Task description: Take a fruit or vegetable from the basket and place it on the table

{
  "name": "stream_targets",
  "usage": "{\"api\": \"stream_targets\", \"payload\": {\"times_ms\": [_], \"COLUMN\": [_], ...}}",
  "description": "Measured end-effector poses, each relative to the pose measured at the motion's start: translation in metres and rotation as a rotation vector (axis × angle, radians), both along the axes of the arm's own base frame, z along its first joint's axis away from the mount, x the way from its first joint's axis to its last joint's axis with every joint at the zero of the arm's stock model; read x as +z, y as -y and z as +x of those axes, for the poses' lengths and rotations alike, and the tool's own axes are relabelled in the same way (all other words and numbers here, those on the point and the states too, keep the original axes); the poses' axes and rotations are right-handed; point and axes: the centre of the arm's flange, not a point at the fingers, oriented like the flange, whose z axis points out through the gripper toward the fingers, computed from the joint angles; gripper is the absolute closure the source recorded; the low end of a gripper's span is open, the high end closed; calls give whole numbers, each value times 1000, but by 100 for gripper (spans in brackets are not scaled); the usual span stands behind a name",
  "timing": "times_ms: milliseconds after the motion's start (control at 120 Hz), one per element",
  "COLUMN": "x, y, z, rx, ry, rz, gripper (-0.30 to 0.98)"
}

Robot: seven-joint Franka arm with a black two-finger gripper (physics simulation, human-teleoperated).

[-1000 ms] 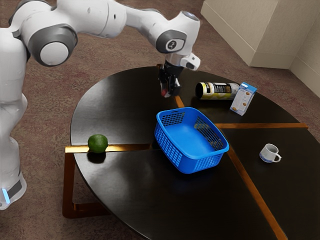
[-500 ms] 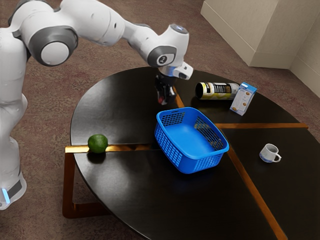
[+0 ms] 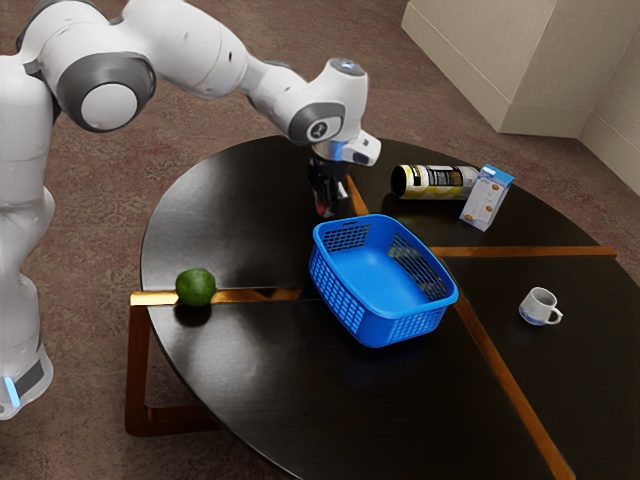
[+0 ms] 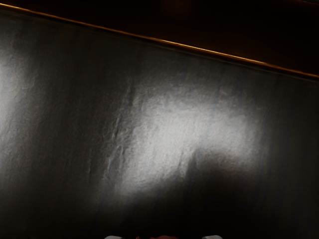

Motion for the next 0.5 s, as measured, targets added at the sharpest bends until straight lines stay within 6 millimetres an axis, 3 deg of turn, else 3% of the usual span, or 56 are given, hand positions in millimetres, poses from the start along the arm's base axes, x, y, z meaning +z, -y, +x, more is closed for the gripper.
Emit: {"api": "stream_targets", "payload": {"times_ms": [192, 300, 383, 400, 433, 467, 500], "x": [-5, -8, -5, 1, 34, 83, 146], "y": [1, 3, 3, 3, 1, -2, -5], "z": [-1, -1, 0, 2, 13, 25, 33], "rx": [6, 2, -2, -3, -8, -14, -16], "ry": [17, 16, 22, 29, 62, 97, 135], "rz": [-9, -14, -14, -13, -8, 3, 24], "gripper": [52, 28, 17, 15, 13, 10, 9]}}
